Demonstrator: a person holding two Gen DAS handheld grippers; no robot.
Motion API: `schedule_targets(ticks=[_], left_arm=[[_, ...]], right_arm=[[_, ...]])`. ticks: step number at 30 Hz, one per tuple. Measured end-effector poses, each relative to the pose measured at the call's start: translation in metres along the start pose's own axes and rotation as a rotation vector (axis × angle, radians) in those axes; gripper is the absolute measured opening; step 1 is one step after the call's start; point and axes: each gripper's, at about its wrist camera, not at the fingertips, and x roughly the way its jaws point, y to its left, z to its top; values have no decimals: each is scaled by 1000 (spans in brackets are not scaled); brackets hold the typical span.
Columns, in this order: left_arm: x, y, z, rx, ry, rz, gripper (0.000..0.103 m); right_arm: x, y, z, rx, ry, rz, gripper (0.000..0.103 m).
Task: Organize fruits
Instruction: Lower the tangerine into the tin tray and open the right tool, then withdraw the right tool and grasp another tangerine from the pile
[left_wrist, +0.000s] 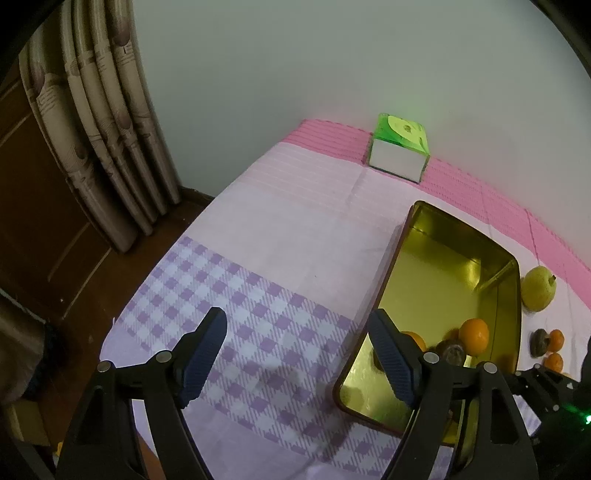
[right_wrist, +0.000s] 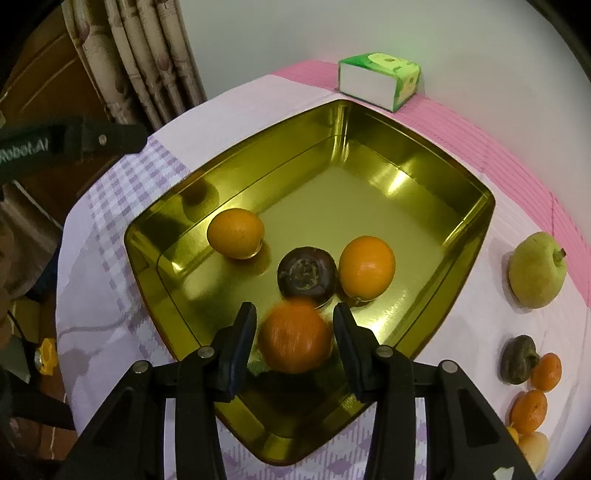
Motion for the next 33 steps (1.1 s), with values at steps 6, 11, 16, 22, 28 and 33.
schedule_targets(ticks=[6,11,16,22,28,33], left_arm=[[0,-3,-1,14,-1,-1,79],[0,-5,-1,20,-3,-1,79],[-1,-6,-2,25,-4,2,79],[-1,-6,-2,26,-6,4,79],[-2,-11,-3,46,-9,4,80],[-1,-15,-4,59,-9,2,80]], right_arm=[[-13,-6,-2,28,-28,8,44],[-30,-15,-8,55,-55,16,45],[-51,-27,-18,84,-92,-1,47],[-81,-53,-36,152,-140,-28,48],[-104,-97,-55,243,-163,-93,48],[-121,-135,-75,325,-175,-159,48]])
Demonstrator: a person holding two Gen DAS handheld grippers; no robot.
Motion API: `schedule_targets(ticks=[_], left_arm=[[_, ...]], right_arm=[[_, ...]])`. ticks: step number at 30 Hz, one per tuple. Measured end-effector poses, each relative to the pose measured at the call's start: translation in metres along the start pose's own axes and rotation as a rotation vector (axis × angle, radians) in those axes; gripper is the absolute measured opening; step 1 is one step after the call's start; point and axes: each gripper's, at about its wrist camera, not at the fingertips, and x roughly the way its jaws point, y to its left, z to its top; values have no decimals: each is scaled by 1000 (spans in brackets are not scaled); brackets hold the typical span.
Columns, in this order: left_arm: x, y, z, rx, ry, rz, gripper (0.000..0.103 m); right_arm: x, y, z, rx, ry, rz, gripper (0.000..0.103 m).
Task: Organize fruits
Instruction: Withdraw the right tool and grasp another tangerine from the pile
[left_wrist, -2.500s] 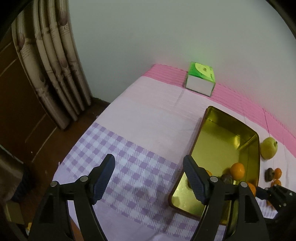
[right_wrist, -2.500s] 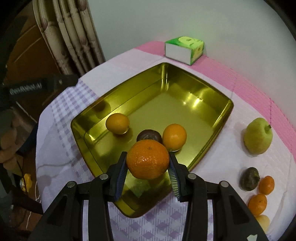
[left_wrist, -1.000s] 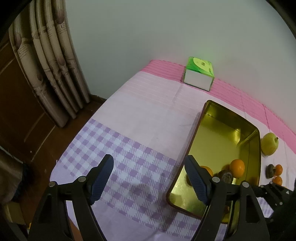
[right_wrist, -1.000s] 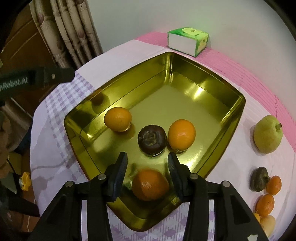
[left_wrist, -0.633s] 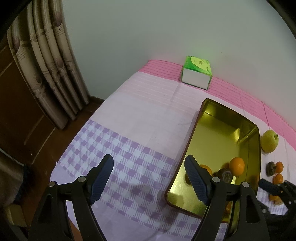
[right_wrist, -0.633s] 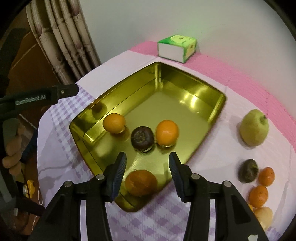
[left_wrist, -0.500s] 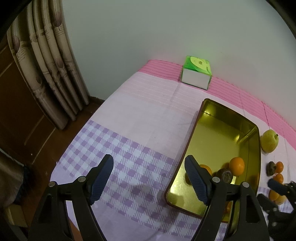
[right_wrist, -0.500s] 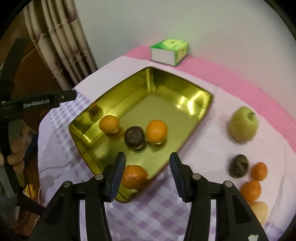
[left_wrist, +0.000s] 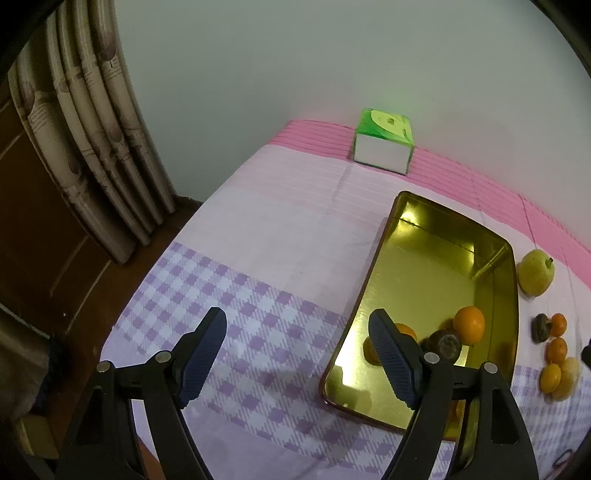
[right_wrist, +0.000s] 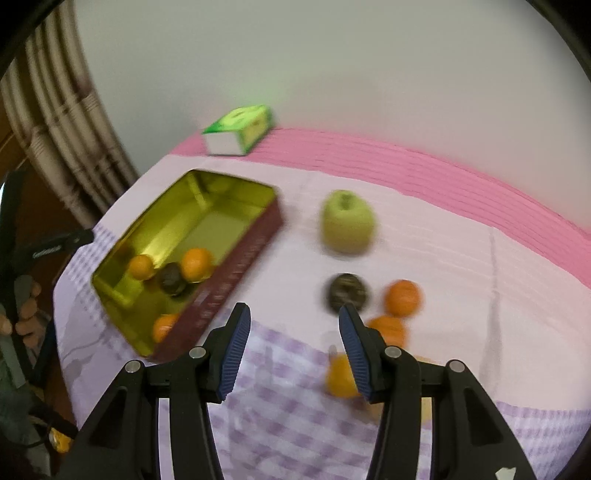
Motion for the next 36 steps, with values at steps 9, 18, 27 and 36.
schedule_targets(ticks=[9,18,27,36], left_arm=[[-4,-11,-2,40,-10,-15,80],[-9,-23,-4,73,-20,-62,80],[-14,-37,-7,128,-43,-81,80],[-27,-58,-10,189,-66,-83,80]], right_arm=[[-8,-52,-16,91,5,-84,48],[17,-69,-14,106,48,-75,48],[52,-66,3,61,99,-77,44],[77,-68,11,64,147,-73,38]])
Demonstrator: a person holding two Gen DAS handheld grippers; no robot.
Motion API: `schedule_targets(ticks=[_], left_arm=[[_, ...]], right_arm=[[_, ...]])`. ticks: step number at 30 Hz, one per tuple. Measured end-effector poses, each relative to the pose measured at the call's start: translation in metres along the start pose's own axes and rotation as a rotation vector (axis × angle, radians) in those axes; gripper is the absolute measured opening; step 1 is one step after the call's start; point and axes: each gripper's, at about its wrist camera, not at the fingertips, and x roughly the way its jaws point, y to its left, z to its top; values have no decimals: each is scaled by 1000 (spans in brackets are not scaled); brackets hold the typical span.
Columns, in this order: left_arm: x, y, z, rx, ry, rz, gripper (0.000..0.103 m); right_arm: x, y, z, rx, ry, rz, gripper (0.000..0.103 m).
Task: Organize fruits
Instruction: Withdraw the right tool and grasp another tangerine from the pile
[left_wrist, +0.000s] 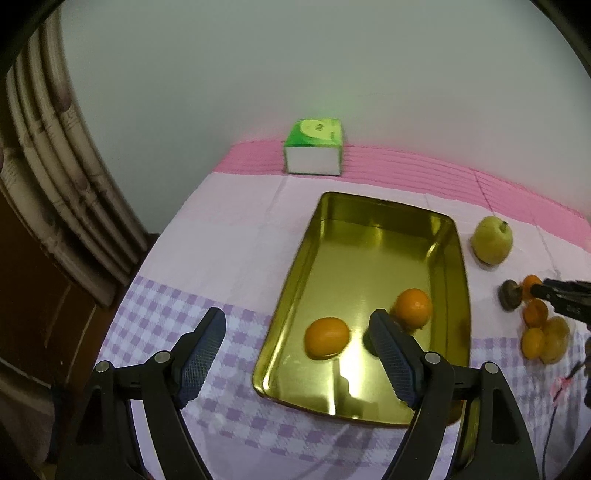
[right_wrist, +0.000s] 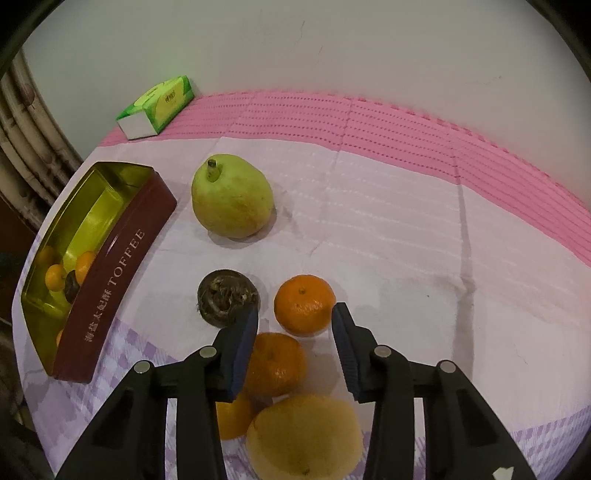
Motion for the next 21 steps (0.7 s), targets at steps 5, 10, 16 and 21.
schedule_targets(ticks=[5,10,16,21], left_arm=[[-5,-18,-1,33,2,-36,80],[-6,-40,0,63,16,-68,80],[-7,-72,-4,117,30,-109,80],[-8,-92,-7,144,42,-130,80]], right_arm=[[8,-10,6,21,18,-20,36],[11,-20,10,41,21,10,36],[14,-24,13,48,13,16,37],[19,-28,11,77,25,59,37]])
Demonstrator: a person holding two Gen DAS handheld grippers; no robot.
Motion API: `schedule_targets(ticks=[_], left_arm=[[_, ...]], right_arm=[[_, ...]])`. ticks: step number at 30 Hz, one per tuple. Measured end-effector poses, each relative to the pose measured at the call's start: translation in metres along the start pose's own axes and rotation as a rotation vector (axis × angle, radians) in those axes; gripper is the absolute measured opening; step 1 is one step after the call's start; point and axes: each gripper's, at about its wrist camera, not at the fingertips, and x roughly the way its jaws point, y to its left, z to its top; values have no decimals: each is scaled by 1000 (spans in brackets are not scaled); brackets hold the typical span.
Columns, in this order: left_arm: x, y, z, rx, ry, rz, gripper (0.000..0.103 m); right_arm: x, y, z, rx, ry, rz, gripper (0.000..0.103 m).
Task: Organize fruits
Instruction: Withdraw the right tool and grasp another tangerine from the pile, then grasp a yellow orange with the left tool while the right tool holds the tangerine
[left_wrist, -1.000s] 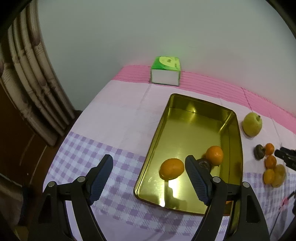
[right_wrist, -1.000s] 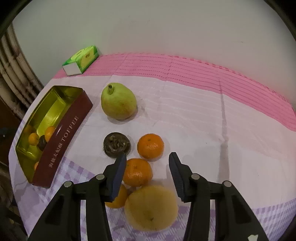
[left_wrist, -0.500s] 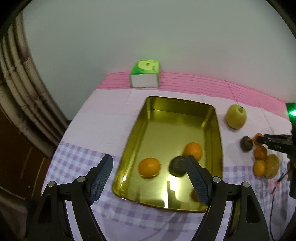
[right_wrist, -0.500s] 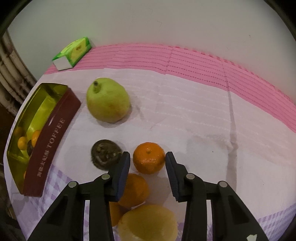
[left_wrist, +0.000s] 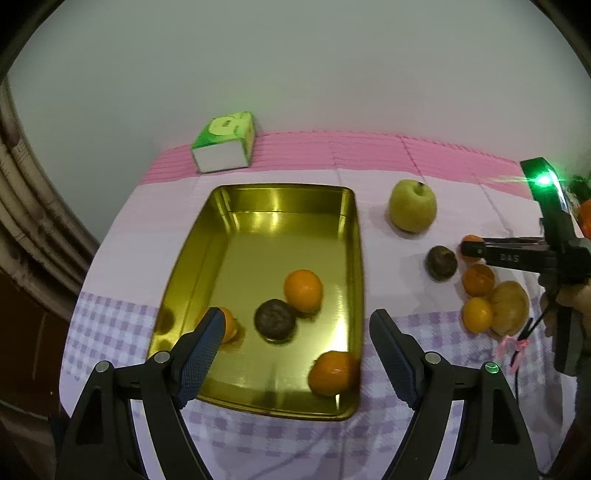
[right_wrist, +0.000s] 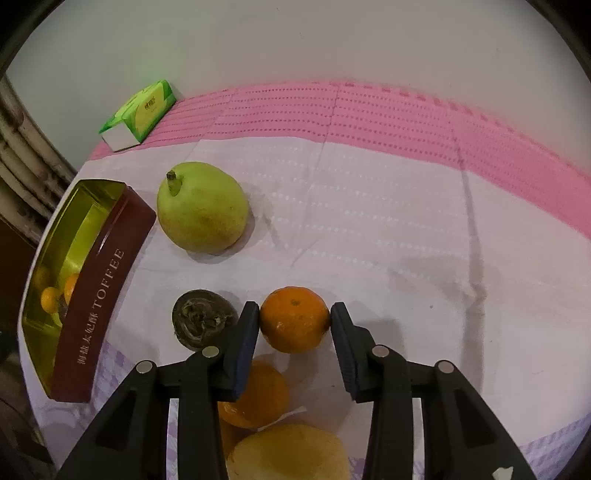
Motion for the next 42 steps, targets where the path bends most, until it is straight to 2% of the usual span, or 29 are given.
schedule_targets(ticks=[9,20,27,30,33,42], left_arm=[[6,-26,-1,42,25,-36,80],[21,-78,-6,120,57,-117,80],[33,-106,-11,161,84,-188,80],[39,-117,-12,193,89,-205,76],[46,-127,-14,223,97,-217,72],[63,-150,-19,293,118,-236,69]], right_arm=[[-7,-7,-6,-1,-39,-13,37],[-47,-40,-38,11,-113,-111,37],[-71,-69,-76,73,-107,-116,37],[-82,-78,-89,100,-118,-104,37],[-89,-79,-96,111,-125,-100,37],[-91,-75,-125,133,-93,-70,37]])
